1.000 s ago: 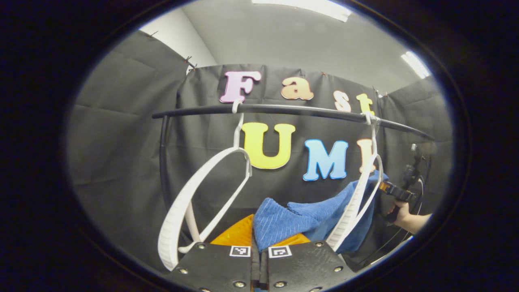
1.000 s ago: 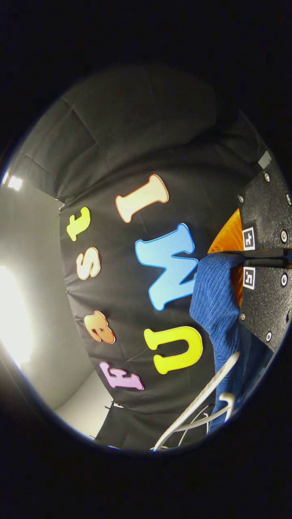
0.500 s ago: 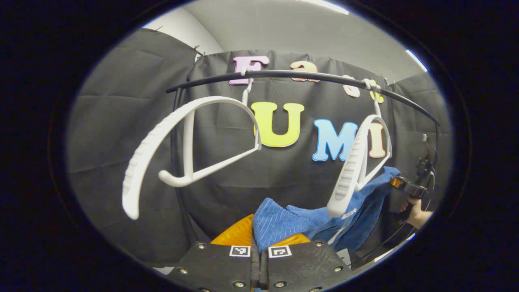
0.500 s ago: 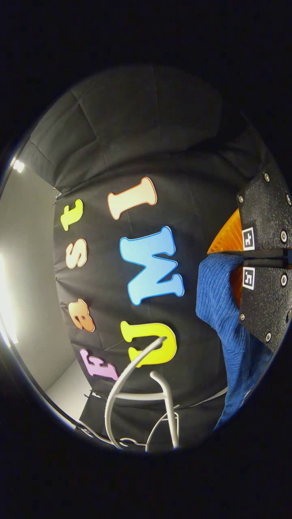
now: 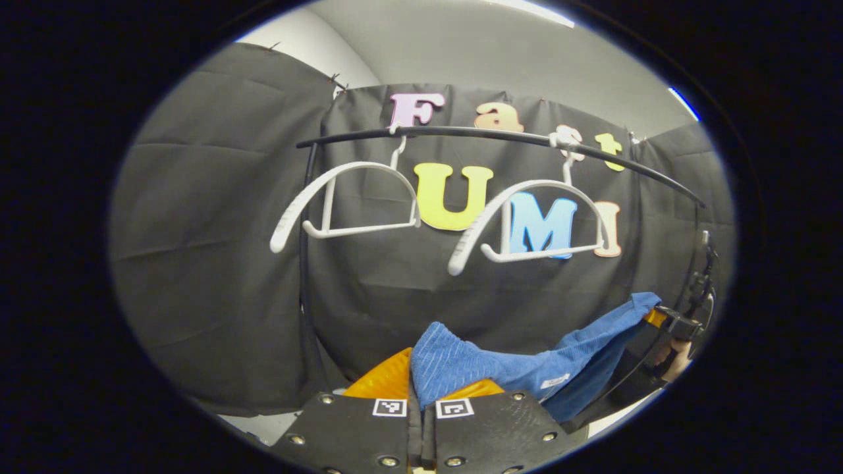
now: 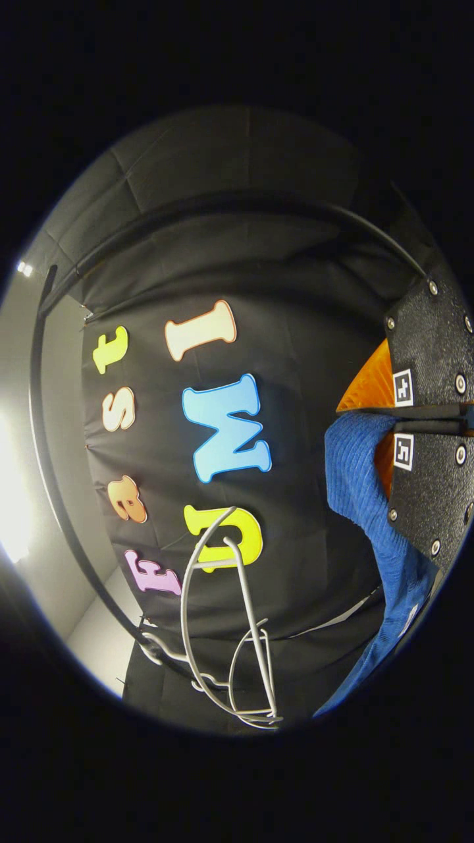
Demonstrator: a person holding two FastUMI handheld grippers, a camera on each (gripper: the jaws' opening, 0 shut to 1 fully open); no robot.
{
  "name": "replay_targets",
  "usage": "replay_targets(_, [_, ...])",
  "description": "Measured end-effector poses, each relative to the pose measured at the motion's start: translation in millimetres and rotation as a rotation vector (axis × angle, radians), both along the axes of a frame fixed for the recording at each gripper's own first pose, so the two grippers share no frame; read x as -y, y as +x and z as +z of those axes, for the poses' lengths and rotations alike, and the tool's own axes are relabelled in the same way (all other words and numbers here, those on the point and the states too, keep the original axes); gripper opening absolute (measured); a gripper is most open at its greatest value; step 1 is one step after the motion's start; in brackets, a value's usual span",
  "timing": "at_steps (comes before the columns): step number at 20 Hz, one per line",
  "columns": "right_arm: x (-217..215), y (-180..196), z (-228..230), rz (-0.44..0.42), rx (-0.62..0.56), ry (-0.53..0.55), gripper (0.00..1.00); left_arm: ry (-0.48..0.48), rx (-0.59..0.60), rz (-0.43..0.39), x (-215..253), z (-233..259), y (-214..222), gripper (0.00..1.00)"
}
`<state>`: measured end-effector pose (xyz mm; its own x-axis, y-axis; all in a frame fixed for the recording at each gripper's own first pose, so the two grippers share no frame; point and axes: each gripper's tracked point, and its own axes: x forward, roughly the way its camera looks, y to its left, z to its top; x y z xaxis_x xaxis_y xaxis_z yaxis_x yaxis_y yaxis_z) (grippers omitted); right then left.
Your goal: Grasp the clothes on the hanger with both hands and then place them into the laundry hamper below.
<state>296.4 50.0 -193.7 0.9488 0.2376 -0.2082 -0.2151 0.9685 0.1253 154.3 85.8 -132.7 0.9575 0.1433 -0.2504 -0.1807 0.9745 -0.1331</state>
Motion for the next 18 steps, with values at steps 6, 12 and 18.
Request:
replay_targets(6, [22, -92, 8, -0.030, -0.061, -0.041, 0.01, 0.040, -0.059, -0.129, 23, -14, -64, 0.01])
replay_targets(12, [6, -172, 15, -0.073, -0.117, -0.086, 0.01, -0.032, -0.046, -0.251, 36, -12, -105, 0.01])
replay_targets(18, [-27, -223, -2, -0.093, -0.166, -0.134, 0.01, 0.004, -0.057, -0.373, 47, -43, -107, 0.01])
